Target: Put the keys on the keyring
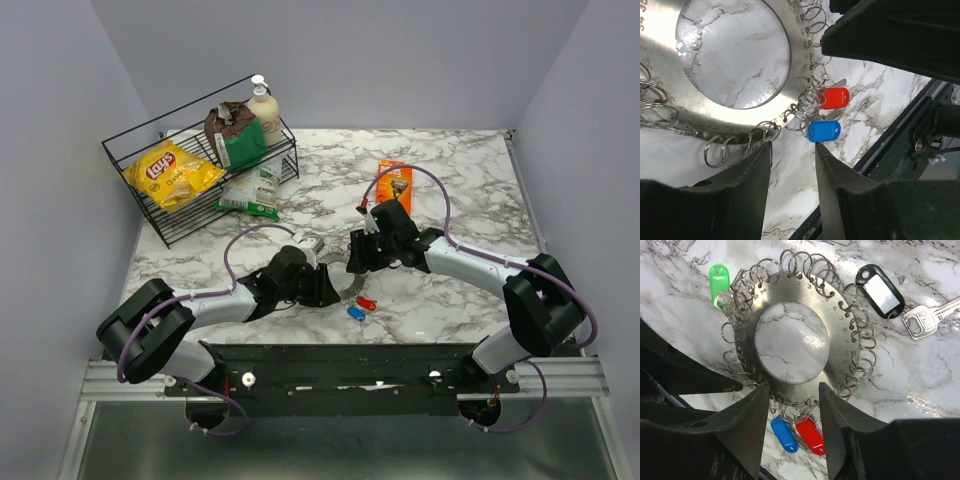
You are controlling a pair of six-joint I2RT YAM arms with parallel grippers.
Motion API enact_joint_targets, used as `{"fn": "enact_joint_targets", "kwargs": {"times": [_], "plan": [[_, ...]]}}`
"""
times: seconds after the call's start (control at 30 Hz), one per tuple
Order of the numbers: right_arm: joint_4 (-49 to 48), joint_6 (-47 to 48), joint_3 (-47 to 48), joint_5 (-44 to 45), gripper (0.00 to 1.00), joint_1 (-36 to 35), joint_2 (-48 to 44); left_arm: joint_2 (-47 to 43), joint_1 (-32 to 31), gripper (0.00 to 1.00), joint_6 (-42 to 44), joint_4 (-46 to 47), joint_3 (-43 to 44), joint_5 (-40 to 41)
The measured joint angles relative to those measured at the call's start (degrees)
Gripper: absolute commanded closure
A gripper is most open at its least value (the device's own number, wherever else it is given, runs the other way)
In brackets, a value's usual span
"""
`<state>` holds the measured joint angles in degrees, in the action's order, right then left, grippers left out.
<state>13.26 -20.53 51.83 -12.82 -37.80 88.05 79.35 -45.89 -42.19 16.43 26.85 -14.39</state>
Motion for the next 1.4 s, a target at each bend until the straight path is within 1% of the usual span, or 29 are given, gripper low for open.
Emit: {"fn": "enact_joint_targets", "kwargs": {"times": [0.4,0.53,0.63,1.17,1.4], "plan": [[0.1,0.0,0.0,0.0,0.47,0.0,0.0,0.0,0.0,0.51,2.3,-3.8,0.9,3.5],[0.1,0.0,0.0,0.0,0.47,0.0,0.0,0.2,0.0,0.49,2.6,-4.2,1.1,3.8],[0.1,0.0,0.0,0.0,0.47,0.0,0.0,0.5,0.0,0.49,3.0,-4.6,1.4,4.4],[0.1,0.2,0.0,-0.1,0.47,0.0,0.0,2.5,-0.4,0.49,4.1,-2.2,1.6,4.5],[-0.1,1.9,-1.1,-3.2,0.47,0.0,-1.2,3.6,-0.4,0.49,4.0,-0.3,1.6,4.5]]}}
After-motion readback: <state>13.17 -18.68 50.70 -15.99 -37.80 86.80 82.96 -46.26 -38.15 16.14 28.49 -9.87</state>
